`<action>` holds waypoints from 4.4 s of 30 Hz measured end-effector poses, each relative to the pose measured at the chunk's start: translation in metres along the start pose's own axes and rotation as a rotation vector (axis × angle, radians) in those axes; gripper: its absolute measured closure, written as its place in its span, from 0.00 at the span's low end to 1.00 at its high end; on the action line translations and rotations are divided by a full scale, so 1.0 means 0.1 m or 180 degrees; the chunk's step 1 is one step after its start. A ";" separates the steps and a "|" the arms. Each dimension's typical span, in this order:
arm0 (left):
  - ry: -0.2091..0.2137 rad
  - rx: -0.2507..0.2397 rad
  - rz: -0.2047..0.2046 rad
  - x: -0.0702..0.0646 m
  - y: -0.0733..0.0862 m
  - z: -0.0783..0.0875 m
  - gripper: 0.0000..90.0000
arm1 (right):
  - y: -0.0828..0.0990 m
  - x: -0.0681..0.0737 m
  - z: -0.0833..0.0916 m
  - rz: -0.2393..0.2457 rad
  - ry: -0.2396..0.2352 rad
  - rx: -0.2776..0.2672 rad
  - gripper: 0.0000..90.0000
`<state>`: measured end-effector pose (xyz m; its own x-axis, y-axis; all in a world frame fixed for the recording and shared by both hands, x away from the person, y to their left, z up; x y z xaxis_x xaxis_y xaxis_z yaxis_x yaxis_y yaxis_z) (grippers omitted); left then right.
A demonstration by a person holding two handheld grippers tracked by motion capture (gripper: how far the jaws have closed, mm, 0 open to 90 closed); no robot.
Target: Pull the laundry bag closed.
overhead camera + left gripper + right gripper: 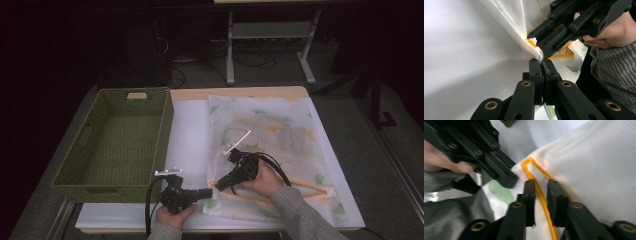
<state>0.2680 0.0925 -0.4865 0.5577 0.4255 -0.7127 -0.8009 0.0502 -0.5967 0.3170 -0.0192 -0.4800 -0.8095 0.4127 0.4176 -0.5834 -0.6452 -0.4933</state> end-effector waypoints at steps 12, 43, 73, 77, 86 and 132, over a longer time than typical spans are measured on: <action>-0.0071 0.0071 0.0048 0.05 0.06 -0.01 0.97 | -0.02 0.00 0.01 -0.0067 -0.0026 -0.0105 0.86; -0.0065 -0.0066 -0.0009 0.02 0.03 0.03 0.97 | 0.02 -0.04 -0.01 -0.0387 -0.0301 -0.0141 0.75; -0.0127 0.0092 -0.0019 0.04 0.10 -0.07 0.97 | -0.03 -0.01 0.00 -0.0307 -0.0201 -0.0229 0.97; -0.0135 0.0120 -0.0014 0.05 0.11 -0.06 0.96 | -0.04 0.00 -0.03 -0.0261 -0.0144 -0.0203 0.98; -0.0169 0.0181 0.0127 0.08 0.04 -0.07 0.70 | -0.03 0.07 -0.03 -0.0139 -0.0014 -0.0133 0.99; -0.0398 0.0129 -0.0158 0.04 -0.07 0.05 0.95 | 0.12 0.02 0.17 -0.0251 0.0150 -0.0122 1.00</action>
<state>0.2747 0.0984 -0.4833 0.5674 0.5308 -0.6295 -0.7825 0.1095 -0.6129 0.3091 -0.0368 -0.4722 -0.7626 0.4917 0.4203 -0.6468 -0.5848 -0.4895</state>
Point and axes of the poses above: each handheld gripper's, and its own axes: z roughly backward along the jaws, y roughly out of its underside, x roughly to its left, the point moved 8 cm from there along -z, roughly forward along the jaws, and after that the axes turned 8 degrees about y, right-handed, at the moved point
